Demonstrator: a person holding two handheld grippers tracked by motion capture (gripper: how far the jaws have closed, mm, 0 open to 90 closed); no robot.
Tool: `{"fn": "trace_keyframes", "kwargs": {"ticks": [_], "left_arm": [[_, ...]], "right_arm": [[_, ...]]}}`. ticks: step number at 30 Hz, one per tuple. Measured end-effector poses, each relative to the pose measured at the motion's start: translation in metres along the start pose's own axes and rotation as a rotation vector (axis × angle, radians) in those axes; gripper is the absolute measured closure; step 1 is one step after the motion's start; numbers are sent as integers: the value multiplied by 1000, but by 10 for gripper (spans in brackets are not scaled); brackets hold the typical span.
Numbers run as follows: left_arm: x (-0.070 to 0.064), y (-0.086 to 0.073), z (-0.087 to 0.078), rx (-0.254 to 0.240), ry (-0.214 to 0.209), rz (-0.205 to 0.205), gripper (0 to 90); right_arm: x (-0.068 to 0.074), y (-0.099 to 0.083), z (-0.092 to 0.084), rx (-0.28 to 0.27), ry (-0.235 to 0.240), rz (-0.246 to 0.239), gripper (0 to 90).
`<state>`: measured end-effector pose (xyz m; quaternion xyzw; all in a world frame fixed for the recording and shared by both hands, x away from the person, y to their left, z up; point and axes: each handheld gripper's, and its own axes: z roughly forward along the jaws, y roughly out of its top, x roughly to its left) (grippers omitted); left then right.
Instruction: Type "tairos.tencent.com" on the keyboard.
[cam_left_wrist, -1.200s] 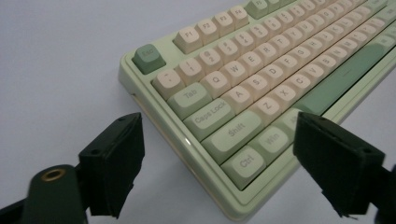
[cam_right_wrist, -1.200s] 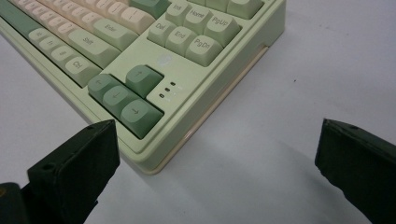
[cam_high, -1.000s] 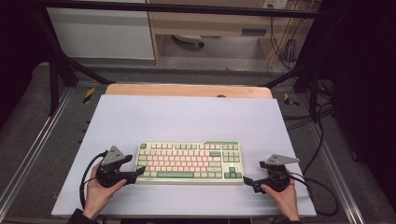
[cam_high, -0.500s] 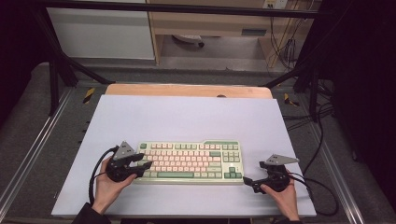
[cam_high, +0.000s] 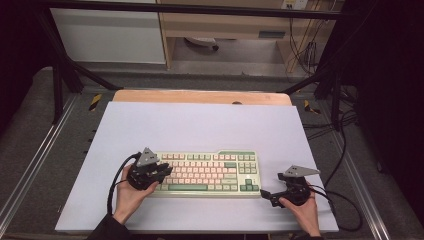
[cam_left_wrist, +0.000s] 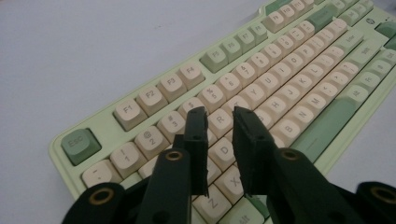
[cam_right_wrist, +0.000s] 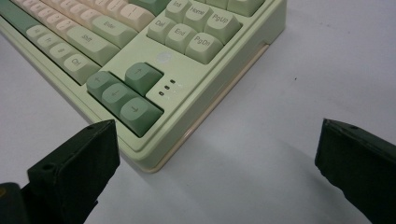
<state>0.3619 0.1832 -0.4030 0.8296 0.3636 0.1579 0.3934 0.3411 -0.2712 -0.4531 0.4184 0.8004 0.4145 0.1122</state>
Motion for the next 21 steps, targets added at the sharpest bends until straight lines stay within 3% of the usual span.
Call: {"fn": "trace_keyframes", "kwargs": {"ticks": [13,21], "left_arm": [[-7,8,22,25,-6,4,890],[-12,12,34,24,-14,5,899]], "right_arm": [[0,0,0,2,2,0,4],[0,0,0,3,2,-5,4]]}}
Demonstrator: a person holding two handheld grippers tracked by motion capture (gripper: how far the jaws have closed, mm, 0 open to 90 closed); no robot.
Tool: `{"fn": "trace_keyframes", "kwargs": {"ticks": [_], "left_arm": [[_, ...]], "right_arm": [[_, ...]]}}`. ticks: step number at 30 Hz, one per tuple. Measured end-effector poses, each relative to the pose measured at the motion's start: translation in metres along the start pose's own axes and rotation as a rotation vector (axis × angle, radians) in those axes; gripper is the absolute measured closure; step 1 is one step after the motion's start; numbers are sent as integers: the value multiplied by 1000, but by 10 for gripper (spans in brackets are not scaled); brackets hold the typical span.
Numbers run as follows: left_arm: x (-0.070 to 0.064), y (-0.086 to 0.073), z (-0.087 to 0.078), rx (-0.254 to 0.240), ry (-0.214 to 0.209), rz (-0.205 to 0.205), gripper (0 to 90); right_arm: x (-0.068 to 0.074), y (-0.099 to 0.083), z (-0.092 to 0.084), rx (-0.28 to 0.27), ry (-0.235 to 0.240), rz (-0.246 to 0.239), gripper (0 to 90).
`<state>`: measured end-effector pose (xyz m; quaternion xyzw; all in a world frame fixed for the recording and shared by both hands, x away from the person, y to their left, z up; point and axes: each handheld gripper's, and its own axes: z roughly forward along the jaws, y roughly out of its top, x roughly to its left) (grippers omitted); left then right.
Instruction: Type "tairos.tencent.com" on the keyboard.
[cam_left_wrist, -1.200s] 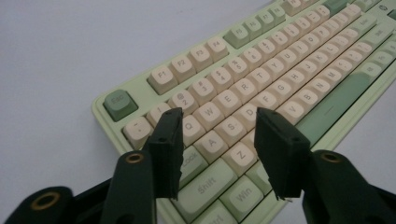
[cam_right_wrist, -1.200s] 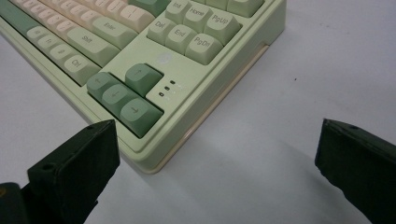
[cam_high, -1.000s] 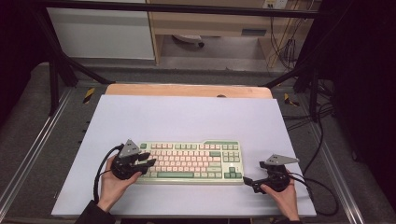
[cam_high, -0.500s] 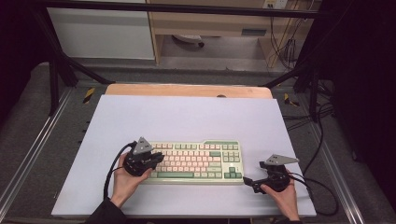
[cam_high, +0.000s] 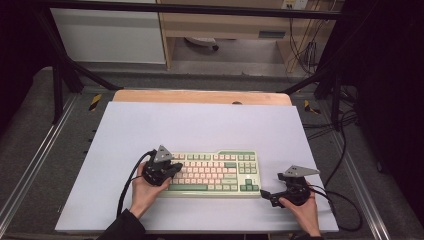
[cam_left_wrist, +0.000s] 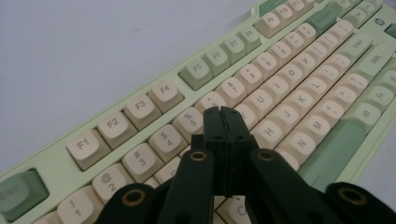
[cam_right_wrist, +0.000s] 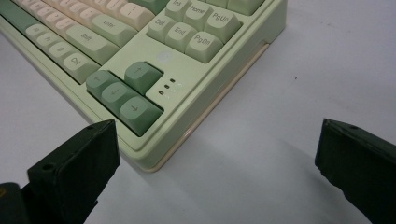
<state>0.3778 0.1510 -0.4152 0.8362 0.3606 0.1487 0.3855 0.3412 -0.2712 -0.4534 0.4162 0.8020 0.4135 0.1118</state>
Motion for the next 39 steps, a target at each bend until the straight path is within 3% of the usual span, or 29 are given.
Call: {"fn": "trace_keyframes", "kwargs": {"ticks": [7,28,39], "left_arm": [[-4,-1,9,6,2,18,899],[-2,-4,16,8,2,18,899],[-1,-2,7,-13,-4,12,899]], "right_arm": [[0,0,0,0,-1,-2,4],[0,0,0,7,2,-3,4],[0,0,0,5,0,-6,4]]}}
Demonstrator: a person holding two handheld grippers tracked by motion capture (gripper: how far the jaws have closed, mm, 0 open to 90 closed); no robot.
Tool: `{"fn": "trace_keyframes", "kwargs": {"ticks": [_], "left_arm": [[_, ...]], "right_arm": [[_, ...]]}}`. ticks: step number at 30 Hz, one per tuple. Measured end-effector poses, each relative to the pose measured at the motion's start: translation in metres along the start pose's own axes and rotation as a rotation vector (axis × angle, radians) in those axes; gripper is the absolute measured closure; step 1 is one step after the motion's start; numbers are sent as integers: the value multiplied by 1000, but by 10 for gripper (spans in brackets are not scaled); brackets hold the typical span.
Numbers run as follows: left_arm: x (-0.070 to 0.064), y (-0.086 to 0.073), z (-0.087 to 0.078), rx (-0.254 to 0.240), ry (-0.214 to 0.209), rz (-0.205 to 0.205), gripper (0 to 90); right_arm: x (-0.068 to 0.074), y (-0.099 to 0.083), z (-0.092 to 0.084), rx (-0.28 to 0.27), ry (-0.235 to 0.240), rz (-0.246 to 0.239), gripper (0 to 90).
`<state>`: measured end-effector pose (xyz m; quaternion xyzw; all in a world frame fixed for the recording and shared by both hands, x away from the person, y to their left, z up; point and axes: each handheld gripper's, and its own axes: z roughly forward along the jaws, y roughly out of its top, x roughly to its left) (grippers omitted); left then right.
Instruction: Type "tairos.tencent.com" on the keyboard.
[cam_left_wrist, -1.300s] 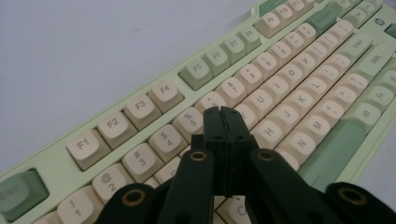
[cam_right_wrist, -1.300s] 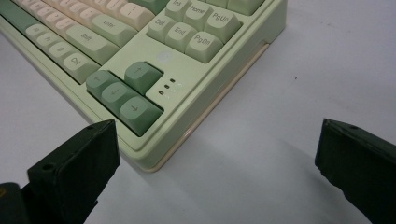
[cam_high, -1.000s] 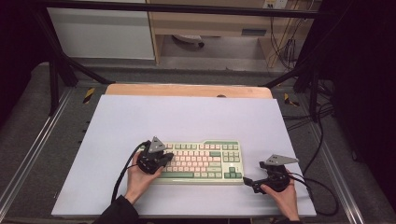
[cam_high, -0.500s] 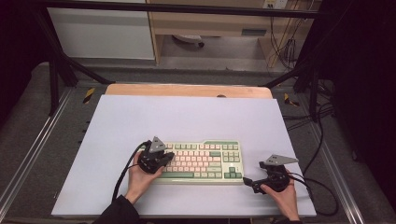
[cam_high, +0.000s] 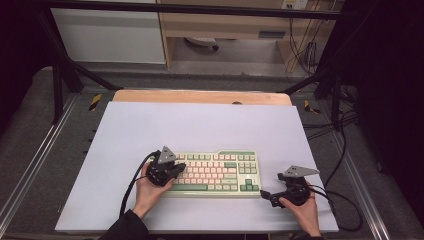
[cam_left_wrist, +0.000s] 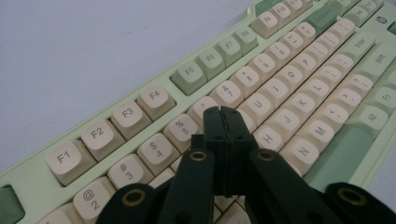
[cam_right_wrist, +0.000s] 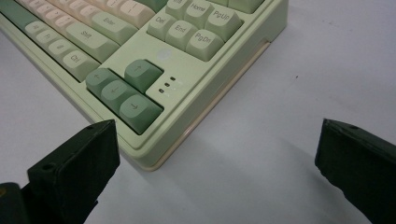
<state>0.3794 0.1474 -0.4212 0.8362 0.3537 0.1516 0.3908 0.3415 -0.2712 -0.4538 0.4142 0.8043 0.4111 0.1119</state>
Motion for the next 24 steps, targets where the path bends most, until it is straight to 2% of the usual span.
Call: {"fn": "trace_keyframes", "kwargs": {"ticks": [10,24], "left_arm": [[0,0,-10,-7,-9,3,900],[10,-12,-31,-18,5,-12,900]], "right_arm": [[0,0,0,0,1,-2,4],[0,0,0,1,0,-1,4]]}}
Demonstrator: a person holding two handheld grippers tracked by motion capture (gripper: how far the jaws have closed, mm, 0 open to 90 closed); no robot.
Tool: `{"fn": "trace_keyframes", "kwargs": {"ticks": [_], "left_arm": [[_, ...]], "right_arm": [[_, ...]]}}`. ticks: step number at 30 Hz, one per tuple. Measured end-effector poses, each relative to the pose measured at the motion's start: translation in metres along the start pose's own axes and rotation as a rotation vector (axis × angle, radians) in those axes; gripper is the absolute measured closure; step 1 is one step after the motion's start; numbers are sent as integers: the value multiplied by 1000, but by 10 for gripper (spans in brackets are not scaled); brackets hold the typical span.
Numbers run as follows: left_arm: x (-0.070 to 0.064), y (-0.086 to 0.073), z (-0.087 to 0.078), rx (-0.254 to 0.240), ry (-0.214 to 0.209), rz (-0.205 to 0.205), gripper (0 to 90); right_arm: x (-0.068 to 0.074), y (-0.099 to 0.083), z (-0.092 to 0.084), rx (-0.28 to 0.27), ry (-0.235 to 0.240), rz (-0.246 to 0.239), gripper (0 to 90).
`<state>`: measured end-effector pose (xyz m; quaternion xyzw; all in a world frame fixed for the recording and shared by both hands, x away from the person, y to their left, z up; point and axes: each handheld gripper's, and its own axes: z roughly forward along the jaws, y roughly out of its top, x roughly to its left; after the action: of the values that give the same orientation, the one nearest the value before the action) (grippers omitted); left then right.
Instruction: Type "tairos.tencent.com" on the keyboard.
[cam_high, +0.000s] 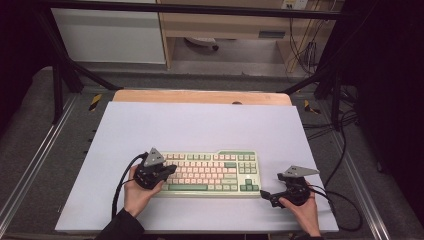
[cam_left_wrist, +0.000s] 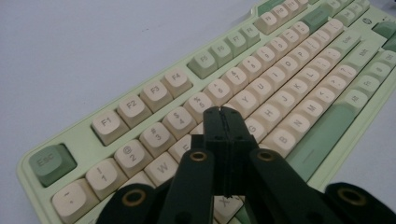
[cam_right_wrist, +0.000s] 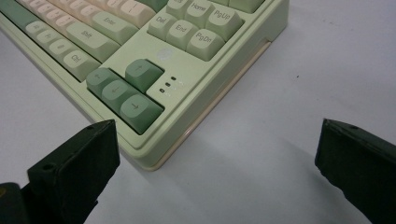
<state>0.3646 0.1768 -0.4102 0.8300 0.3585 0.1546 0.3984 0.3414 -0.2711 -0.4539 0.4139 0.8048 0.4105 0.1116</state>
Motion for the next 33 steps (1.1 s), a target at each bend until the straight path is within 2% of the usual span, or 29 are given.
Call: {"fn": "trace_keyframes", "kwargs": {"ticks": [14,27,33], "left_arm": [[18,-22,-20,-2,43,-38,900],[21,-30,-12,27,47,-41,900],[20,-31,-11,24,48,-36,900]], "right_arm": [[0,0,0,-2,1,0,4],[0,0,0,2,3,4,5],[0,0,0,2,3,3,4]]}}
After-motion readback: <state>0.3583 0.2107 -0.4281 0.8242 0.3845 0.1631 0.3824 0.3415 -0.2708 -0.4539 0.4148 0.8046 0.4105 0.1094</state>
